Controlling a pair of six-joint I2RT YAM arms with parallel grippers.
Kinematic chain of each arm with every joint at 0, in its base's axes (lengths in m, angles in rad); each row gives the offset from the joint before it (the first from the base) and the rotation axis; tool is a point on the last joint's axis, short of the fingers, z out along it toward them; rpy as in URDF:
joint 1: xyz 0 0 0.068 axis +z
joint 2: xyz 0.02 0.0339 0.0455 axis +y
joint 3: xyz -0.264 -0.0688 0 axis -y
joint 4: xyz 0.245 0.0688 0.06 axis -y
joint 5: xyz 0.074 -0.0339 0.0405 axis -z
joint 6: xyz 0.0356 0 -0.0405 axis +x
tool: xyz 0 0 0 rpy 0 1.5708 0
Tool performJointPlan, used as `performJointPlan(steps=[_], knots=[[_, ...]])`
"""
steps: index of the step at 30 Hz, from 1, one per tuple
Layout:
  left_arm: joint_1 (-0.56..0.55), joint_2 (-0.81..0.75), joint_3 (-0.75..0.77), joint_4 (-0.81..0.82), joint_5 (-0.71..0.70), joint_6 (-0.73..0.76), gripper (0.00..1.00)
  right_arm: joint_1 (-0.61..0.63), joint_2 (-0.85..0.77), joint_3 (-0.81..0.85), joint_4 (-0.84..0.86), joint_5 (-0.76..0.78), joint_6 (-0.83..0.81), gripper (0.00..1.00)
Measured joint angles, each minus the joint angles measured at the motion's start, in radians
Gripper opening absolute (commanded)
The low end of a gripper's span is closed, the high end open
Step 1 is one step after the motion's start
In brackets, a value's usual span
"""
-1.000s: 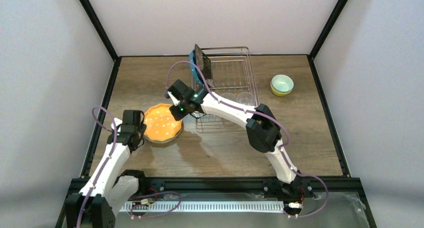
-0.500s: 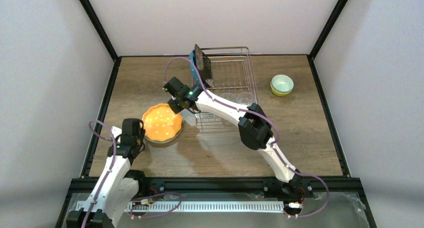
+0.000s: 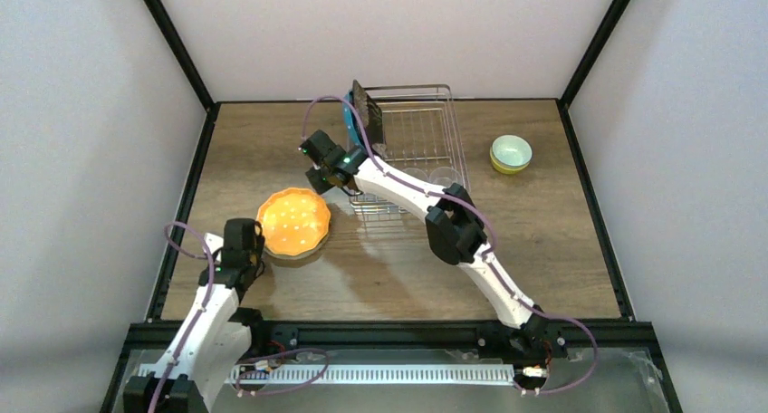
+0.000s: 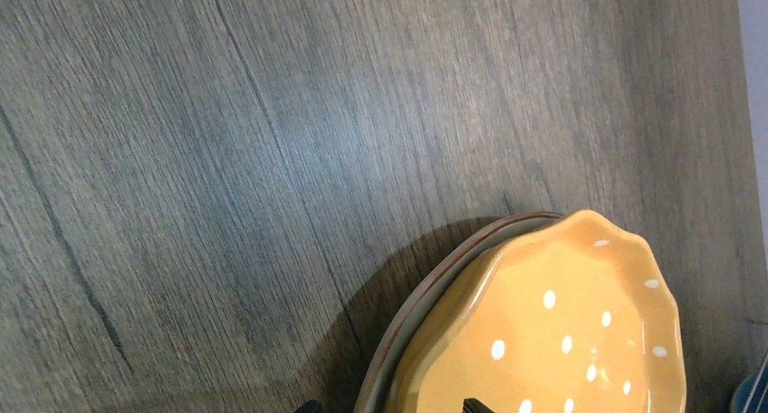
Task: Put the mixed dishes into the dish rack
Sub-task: Grab the plate from the plate.
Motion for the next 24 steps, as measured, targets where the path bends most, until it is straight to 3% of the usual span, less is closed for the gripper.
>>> performJointPlan(steps=[24], knots=[[0.0,0.06,-0.021,0.12,-0.007,-0.03,0.9,-0.041,0.125,0.109,0.002,-0.182,0.0,0.44]])
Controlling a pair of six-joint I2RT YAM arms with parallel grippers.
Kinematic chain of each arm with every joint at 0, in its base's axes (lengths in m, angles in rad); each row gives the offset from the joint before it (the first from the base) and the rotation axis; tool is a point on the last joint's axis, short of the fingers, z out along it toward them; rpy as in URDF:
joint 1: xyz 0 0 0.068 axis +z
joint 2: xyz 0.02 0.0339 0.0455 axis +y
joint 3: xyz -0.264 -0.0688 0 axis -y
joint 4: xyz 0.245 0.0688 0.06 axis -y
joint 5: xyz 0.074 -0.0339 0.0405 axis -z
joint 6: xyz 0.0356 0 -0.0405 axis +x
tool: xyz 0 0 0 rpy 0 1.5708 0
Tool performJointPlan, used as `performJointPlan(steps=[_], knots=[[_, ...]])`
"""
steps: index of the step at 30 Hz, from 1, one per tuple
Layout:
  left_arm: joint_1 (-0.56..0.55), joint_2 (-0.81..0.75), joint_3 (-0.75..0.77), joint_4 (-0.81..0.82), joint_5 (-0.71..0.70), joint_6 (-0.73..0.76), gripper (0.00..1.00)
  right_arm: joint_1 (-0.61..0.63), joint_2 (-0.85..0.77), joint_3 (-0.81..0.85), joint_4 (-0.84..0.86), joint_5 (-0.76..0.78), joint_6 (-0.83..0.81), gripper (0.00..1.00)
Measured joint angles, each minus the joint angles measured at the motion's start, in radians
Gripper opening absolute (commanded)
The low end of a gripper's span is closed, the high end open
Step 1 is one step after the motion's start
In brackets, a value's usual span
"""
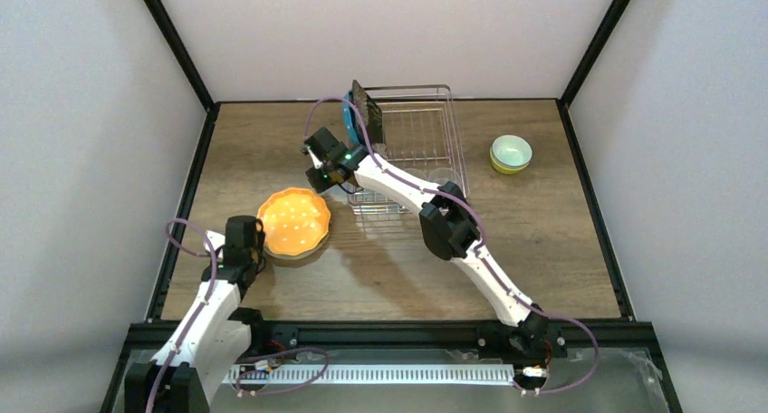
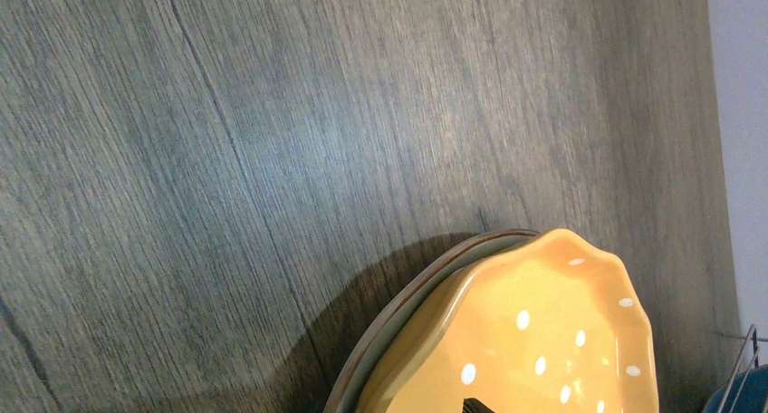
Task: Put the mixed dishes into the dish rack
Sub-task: Grab the plate from the plate.
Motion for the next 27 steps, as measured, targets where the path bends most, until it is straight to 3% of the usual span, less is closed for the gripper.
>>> performJointPlan(steps=[20,27], knots=[[0.0,0.008,0.0,0.046,0.006,0.001,0.9,0.003,0.003,0.005,0.002,0.005,-0.003,0.44],[0.003,0.016,-0.005,0.056,0.022,0.005,0.9,0.032,0.005,0.005,-0.021,0.099,-0.035,0.44]])
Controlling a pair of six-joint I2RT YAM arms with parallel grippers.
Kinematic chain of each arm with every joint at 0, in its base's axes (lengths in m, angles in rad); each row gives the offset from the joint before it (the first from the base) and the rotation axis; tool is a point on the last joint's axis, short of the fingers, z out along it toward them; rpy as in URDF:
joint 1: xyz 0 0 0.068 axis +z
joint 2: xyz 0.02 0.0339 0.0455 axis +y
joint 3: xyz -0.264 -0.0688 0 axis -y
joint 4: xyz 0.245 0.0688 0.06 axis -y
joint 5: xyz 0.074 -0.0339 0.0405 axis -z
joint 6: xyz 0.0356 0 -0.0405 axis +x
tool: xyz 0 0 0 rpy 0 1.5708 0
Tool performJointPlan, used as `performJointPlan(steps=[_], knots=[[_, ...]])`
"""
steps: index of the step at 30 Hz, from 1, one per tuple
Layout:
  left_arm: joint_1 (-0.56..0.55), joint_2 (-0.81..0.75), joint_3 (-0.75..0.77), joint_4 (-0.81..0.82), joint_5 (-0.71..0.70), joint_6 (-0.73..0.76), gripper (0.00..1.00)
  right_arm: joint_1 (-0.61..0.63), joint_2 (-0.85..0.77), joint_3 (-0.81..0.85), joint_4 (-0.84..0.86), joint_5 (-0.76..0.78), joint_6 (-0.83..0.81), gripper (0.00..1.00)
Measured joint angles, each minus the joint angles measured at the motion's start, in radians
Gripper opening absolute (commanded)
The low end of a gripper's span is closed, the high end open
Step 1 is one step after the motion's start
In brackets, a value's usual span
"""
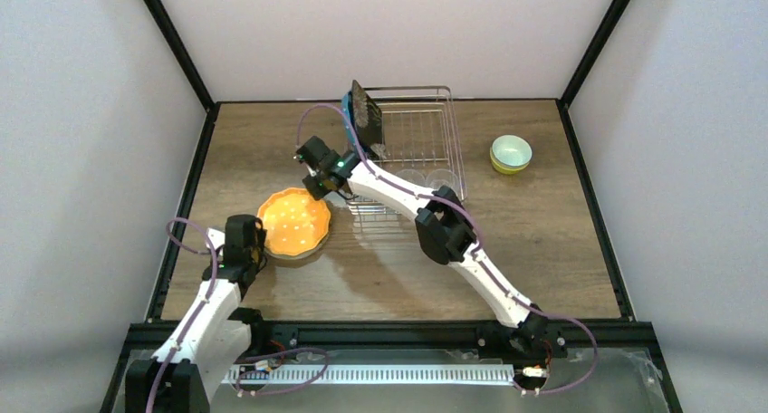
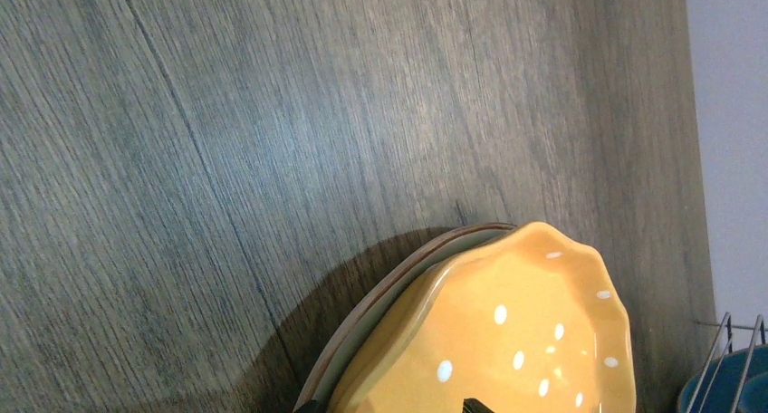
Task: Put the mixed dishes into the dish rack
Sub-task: Grab the plate from the plate.
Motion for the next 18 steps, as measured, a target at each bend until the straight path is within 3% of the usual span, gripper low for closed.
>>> performJointPlan(steps=[18], knots=[[0.002,-0.016,-0.021,0.021,0.012,0.022,0.9,0.067,0.01,0.0,-0.014,0.173,-0.069,0.44]])
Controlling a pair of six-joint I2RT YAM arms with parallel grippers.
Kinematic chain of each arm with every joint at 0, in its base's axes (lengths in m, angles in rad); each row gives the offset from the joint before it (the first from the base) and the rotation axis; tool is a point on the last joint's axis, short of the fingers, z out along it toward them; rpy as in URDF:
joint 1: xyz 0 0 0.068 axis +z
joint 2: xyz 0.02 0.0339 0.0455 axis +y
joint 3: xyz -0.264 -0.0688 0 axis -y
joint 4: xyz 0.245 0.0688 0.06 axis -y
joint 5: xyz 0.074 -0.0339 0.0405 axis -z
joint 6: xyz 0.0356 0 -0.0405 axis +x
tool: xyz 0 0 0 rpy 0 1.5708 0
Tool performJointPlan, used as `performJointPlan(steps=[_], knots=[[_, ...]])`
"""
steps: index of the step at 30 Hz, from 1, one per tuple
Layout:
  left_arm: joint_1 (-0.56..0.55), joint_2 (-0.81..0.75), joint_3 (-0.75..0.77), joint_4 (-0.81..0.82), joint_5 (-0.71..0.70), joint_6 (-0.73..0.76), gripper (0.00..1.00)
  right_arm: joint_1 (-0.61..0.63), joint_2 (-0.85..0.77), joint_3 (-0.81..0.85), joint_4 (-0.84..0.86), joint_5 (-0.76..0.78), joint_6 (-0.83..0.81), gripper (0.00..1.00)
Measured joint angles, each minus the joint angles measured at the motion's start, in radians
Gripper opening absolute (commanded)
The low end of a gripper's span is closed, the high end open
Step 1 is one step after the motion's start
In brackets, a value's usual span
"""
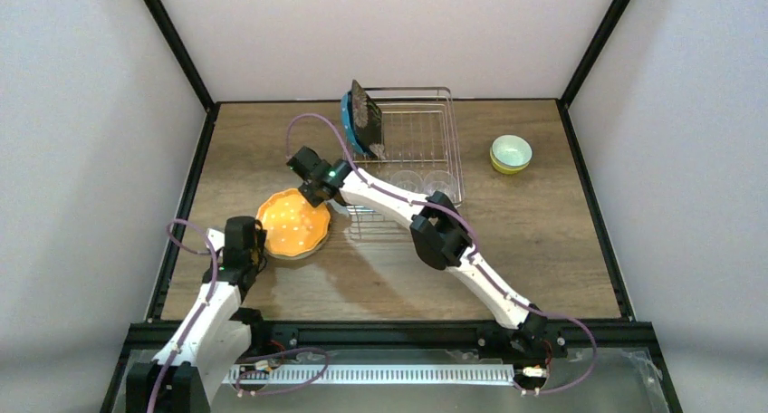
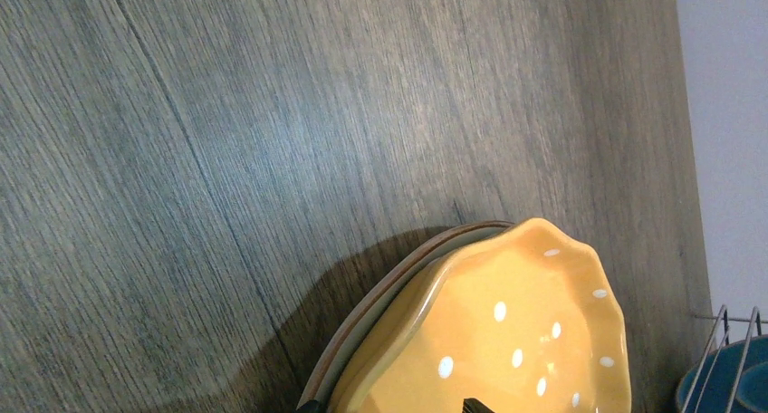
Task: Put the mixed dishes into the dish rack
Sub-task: Grab the plate from the plate.
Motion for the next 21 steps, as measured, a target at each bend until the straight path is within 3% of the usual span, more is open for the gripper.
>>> performJointPlan(steps=[8,21], knots=[[0.0,0.0,-0.01,0.023,0.0,0.0,0.9,0.011,0.001,-0.015,0.016,0.046,-0.029,0.45],[0.0,0.032,-0.011,0.058,0.0,0.017,0.9,0.045,0.001,-0.045,0.051,0.232,-0.05,0.57]])
